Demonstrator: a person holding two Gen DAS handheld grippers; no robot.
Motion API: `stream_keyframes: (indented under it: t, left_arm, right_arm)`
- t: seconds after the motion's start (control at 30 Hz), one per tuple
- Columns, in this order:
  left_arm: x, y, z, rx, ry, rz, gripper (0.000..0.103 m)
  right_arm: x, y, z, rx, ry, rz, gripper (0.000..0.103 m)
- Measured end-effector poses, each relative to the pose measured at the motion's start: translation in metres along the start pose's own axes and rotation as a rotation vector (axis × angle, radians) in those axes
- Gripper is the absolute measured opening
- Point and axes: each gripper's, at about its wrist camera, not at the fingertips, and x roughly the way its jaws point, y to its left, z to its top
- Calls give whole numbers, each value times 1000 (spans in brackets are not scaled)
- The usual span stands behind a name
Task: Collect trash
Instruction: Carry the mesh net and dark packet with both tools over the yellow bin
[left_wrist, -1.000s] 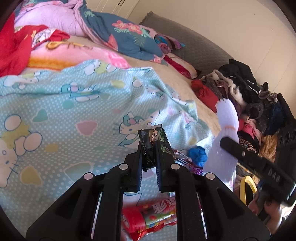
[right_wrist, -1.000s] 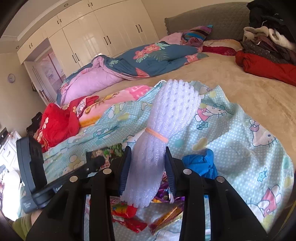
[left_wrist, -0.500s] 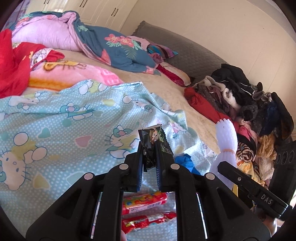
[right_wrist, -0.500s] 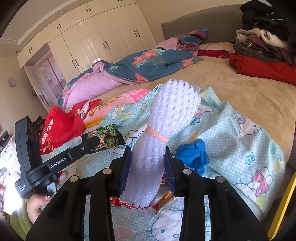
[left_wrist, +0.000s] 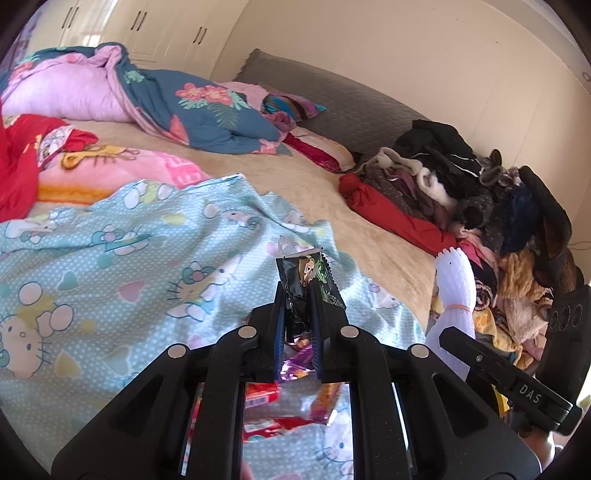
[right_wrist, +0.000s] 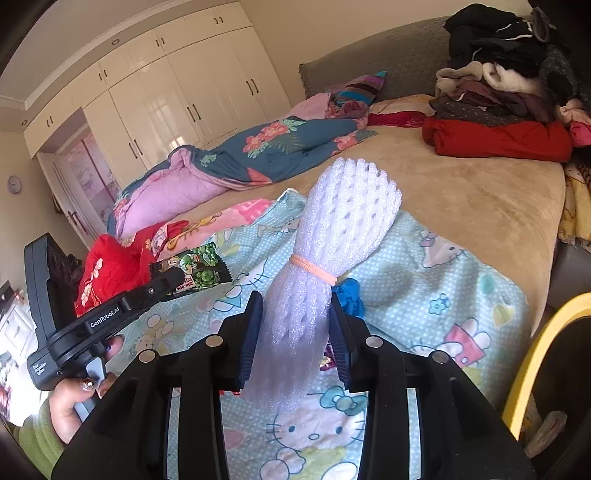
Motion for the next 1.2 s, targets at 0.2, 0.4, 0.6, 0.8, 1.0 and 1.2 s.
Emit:
stream_keyframes:
  t: [0.2, 0.4, 0.6, 0.8, 1.0, 1.2]
  left_arm:
    - [-5, -20, -1, 36, -5, -30, 7]
    - [-7, -41, -5, 69, -1, -56, 7]
    - [-9, -62, -11, 108, 7, -78, 7]
    - [-11, -80, -18, 138, 16, -102, 7]
    - [-14, -97, -24, 166, 20, -120, 7]
    - [-16, -108, -29, 179, 27, -132, 7]
  right_arm:
    - [-22, -12, -5, 23, -24, -21, 34]
    - [-42, -21, -12, 29, -37, -41, 34]
    - [-61, -35, -17, 54, -56, -61, 34]
    - [-77, -52, -22, 74, -75, -73, 34]
    - [-94, -67, -28, 103, -90, -86, 34]
    - [-111, -78, -33, 108, -103, -103, 34]
